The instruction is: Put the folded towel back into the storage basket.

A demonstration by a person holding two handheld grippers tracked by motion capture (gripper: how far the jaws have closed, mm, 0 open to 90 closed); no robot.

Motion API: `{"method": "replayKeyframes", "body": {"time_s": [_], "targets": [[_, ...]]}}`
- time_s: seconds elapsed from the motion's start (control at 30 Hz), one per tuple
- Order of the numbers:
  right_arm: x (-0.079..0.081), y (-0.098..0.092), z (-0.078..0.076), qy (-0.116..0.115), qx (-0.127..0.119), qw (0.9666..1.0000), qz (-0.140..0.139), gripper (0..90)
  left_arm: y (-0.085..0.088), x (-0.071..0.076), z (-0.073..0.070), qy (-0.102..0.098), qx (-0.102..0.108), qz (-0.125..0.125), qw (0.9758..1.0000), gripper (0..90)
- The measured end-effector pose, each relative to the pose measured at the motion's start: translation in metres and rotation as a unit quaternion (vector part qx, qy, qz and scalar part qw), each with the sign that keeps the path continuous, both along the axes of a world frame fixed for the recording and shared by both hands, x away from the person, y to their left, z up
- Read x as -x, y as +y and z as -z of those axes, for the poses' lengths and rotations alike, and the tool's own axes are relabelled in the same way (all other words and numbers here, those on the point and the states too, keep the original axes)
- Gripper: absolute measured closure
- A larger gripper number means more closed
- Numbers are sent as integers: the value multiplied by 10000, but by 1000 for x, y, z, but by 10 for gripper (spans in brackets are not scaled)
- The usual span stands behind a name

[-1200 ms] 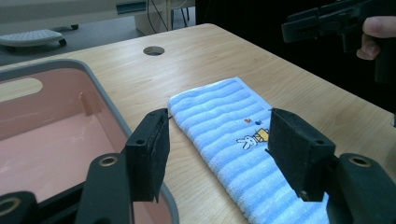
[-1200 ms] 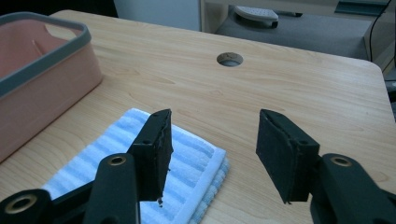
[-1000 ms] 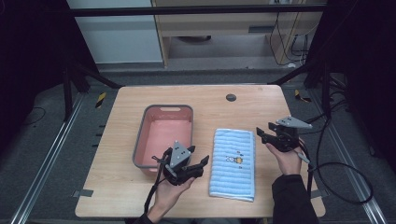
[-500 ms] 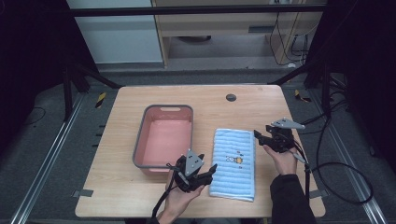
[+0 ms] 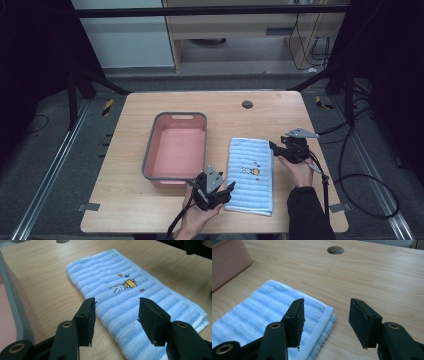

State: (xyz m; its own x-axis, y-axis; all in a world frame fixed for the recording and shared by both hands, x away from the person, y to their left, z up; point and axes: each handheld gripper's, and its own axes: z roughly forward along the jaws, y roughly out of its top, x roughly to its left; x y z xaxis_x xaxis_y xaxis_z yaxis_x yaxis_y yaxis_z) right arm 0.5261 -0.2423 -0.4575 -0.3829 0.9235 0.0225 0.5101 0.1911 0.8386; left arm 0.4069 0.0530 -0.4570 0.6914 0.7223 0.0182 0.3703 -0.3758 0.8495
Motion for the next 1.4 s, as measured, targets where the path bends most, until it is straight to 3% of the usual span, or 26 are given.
{"method": "replayKeyframes", "body": {"time_s": [0.37, 0.87, 1.17, 1.3, 1.4], "targets": [[-7, 4, 11, 92, 90, 9999, -51, 509, -3, -2, 16, 177, -167, -106, 9996, 494], [-11, 11, 31, 467, 140, 9988, -55, 497, -2, -6, 37, 531, -326, -201, 9979, 517], [-13, 11, 43, 693, 213, 9974, -58, 503, -4, -6, 43, 641, -400, -217, 9969, 518], [-13, 13, 44, 764, 200, 9968, -78, 526, -6, -7, 45, 687, -401, -230, 9966, 519], [-14, 12, 44, 869, 33, 9962, -80, 580, -5, -8, 46, 761, -360, -237, 9962, 531]]}}
